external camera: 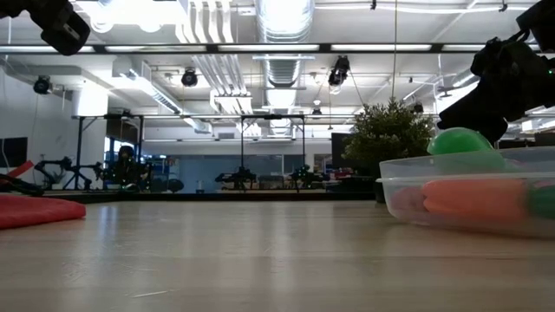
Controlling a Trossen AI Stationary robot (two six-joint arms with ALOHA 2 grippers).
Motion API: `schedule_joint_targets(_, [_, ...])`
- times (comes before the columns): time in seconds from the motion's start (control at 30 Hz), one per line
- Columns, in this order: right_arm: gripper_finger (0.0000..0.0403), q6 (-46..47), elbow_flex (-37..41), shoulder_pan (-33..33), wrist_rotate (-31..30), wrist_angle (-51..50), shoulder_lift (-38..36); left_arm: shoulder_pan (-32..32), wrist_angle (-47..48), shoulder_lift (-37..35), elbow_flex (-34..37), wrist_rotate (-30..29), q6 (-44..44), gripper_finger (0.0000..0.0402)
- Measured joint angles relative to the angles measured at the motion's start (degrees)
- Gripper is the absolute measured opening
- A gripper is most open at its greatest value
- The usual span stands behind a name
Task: Pick and placing Produce into tupperware
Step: Return to Home Position
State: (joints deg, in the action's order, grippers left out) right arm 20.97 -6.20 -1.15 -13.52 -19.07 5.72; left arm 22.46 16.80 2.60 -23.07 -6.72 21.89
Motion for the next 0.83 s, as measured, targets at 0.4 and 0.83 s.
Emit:
schedule_joint_targets(0.4, [0.0128,0.0,0.0,0.0,0.0,0.0,0.0,0.0,0.0,0.0,0.0,0.0,0.0,0.0192])
schedule_joint_targets(0.83, [0.0137,0.0,0.0,0.0,0.0,0.0,0.0,0.0,0.0,0.0,0.0,0.0,0.0,0.0192])
